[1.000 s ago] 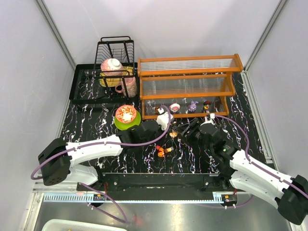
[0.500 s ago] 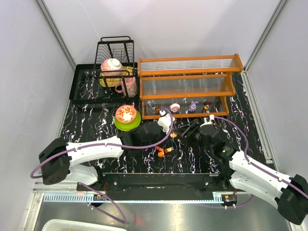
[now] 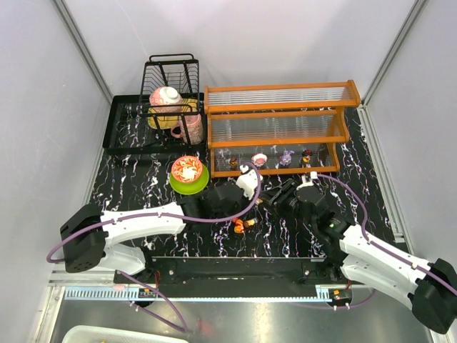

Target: Place and organize the plastic toys onto the shelf

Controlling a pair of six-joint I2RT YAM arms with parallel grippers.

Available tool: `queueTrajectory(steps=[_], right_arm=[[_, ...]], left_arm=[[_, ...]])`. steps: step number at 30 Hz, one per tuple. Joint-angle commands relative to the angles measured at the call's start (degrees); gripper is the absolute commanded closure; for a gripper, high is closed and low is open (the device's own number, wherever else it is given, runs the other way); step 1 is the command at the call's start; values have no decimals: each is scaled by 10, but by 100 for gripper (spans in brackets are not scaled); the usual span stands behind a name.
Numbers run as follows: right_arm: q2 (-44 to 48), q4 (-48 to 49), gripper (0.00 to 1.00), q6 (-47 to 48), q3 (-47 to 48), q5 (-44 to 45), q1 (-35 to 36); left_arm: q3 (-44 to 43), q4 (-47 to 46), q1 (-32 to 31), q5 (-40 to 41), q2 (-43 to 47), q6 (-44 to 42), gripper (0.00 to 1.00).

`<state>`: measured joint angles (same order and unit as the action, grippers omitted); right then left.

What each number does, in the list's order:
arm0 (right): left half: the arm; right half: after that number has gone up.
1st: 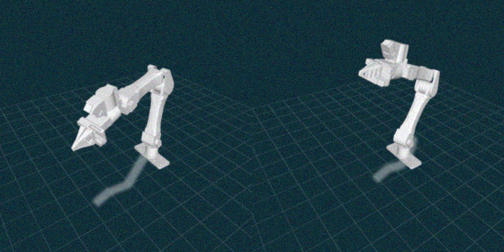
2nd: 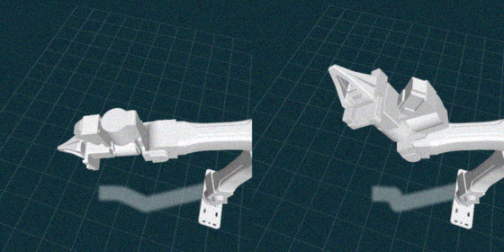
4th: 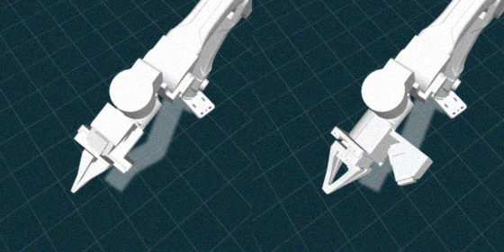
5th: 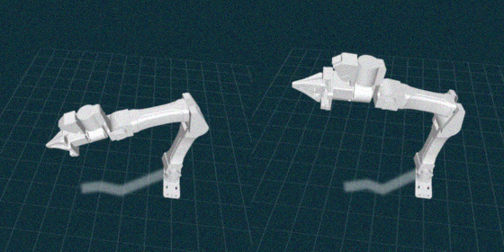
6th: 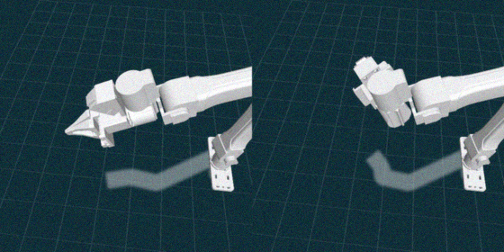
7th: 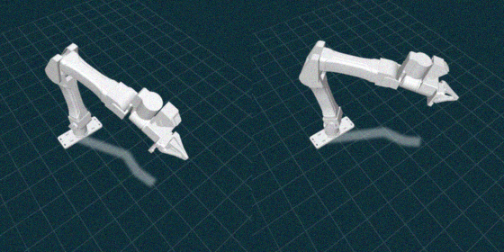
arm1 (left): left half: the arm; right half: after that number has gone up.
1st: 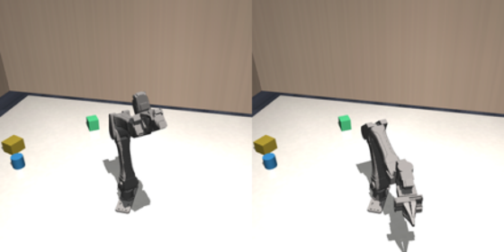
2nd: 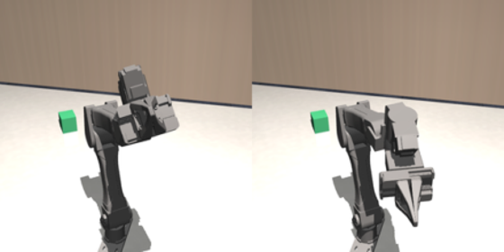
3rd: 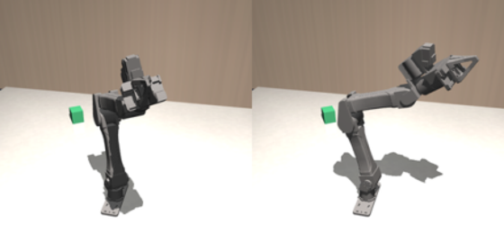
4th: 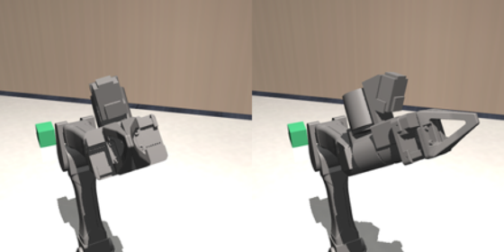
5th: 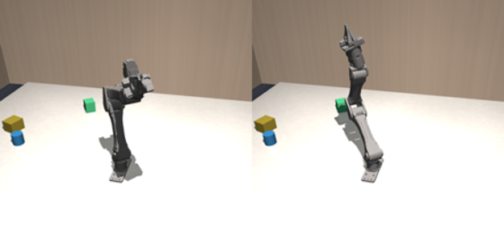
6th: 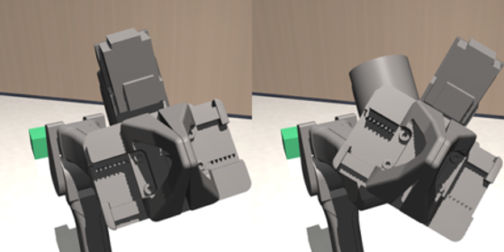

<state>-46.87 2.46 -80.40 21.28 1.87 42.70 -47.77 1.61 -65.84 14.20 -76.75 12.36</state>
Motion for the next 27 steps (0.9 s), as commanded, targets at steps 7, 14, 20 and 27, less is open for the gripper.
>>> queueTrajectory(steps=[7, 14, 20, 27], right_arm=[[5, 39, 55, -8, -6, -14, -1], [7, 40, 59, -10, -9, -13, -1], [3, 40, 61, -8, -7, -12, -1], [1, 43, 69, -5, -7, -12, -2]], left_arm=[[-26, -17, -10, 39, -2, -11, 100], [-26, -6, -13, 50, -1, -13, 100], [-28, -6, -14, 55, -1, -15, 100], [-34, -6, -14, 54, -4, -19, 100]])
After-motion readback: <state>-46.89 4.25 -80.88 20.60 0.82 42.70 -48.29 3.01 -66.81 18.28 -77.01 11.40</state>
